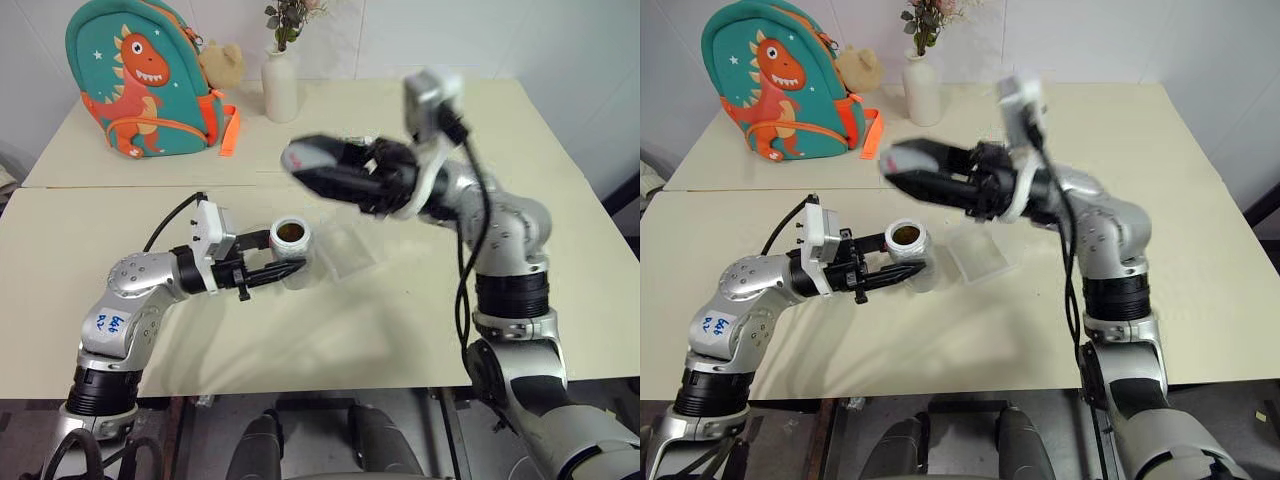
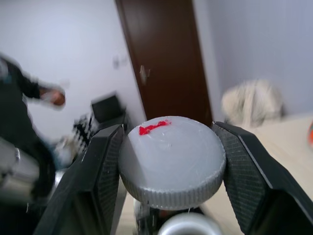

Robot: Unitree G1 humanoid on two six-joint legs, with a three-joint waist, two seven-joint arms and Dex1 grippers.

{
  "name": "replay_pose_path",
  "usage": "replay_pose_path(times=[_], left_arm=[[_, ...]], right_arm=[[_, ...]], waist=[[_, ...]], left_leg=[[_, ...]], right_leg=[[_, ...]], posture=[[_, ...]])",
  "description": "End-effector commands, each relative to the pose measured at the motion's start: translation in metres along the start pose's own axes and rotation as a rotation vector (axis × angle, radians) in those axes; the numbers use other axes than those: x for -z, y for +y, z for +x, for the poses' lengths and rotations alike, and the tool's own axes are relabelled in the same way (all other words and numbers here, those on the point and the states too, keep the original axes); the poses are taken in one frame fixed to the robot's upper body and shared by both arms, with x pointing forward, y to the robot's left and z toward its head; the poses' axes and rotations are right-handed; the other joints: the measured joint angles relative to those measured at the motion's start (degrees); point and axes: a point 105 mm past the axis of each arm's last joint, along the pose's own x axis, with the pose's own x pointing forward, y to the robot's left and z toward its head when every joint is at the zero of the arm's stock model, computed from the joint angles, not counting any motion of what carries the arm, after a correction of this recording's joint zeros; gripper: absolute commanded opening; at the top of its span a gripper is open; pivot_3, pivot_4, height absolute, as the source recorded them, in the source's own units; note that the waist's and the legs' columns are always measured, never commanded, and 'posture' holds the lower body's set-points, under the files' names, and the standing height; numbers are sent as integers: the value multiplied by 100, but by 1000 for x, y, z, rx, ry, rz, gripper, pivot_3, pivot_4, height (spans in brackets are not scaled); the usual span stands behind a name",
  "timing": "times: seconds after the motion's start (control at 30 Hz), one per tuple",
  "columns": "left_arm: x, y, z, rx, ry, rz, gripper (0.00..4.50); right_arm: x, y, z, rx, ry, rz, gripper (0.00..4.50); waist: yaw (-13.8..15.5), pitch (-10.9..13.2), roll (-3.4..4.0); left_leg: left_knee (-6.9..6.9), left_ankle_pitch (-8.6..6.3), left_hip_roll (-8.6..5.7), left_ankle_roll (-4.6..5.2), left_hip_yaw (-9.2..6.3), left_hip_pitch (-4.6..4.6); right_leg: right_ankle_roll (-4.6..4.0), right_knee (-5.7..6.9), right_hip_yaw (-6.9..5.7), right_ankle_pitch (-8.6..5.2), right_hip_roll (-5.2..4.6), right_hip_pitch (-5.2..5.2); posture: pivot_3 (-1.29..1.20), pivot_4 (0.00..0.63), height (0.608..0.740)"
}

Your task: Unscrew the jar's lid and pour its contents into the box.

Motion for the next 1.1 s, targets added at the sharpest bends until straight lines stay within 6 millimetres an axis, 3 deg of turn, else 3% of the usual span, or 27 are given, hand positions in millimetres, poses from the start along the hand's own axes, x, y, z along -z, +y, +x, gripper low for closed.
replay_pose_path(times=[0.03,0.27,0.4,0.5,0.67,0.9,1.0,1.1], left_arm=[[-16,1,-7,-18,-36,41,1983],[-22,6,-11,-36,-55,15,1983],[-24,10,-9,-33,-58,13,1983],[-24,10,-6,-21,-61,13,1983],[-26,9,-3,-9,-68,9,1983],[-29,8,-5,-16,-73,-4,1983],[-27,8,-6,-16,-57,-11,1983],[-26,9,-6,-20,-38,-2,1983]], right_arm=[[-17,-26,-35,240,-42,-113,2553],[-1,-62,-123,667,70,-293,2553],[34,-69,-168,807,194,-337,2553],[65,-69,-189,848,295,-337,2553],[105,-63,-208,878,372,-298,2553],[119,-63,-227,942,365,-228,2553],[121,-63,-230,933,370,-210,3543],[110,-63,-225,906,360,-242,4471]], waist=[[1,0,0],[8,0,0],[-9,0,0],[-19,0,0],[-27,0,0],[-21,0,0],[-20,0,0],[-21,0,0]], left_leg=[[0,0,0,0,1,0],[-4,-1,-1,2,4,-4],[-4,-1,-1,2,9,-5],[-3,-1,-1,2,14,1],[0,1,-1,2,26,6],[6,1,-2,1,27,6],[7,1,-2,1,27,6],[7,1,-2,1,27,6]], right_leg=[[-1,0,0,0,0,0],[-1,-10,1,-2,0,-1],[0,-8,6,-2,1,-4],[0,-1,12,-1,3,-5],[6,3,26,2,5,-5],[11,4,29,5,4,-3],[11,5,30,5,4,-3],[11,5,30,5,4,-3]], posture=[[0,150,740],[0,150,740],[0,150,740],[0,150,740],[0,150,740],[0,150,740],[0,150,740],[0,150,740]])
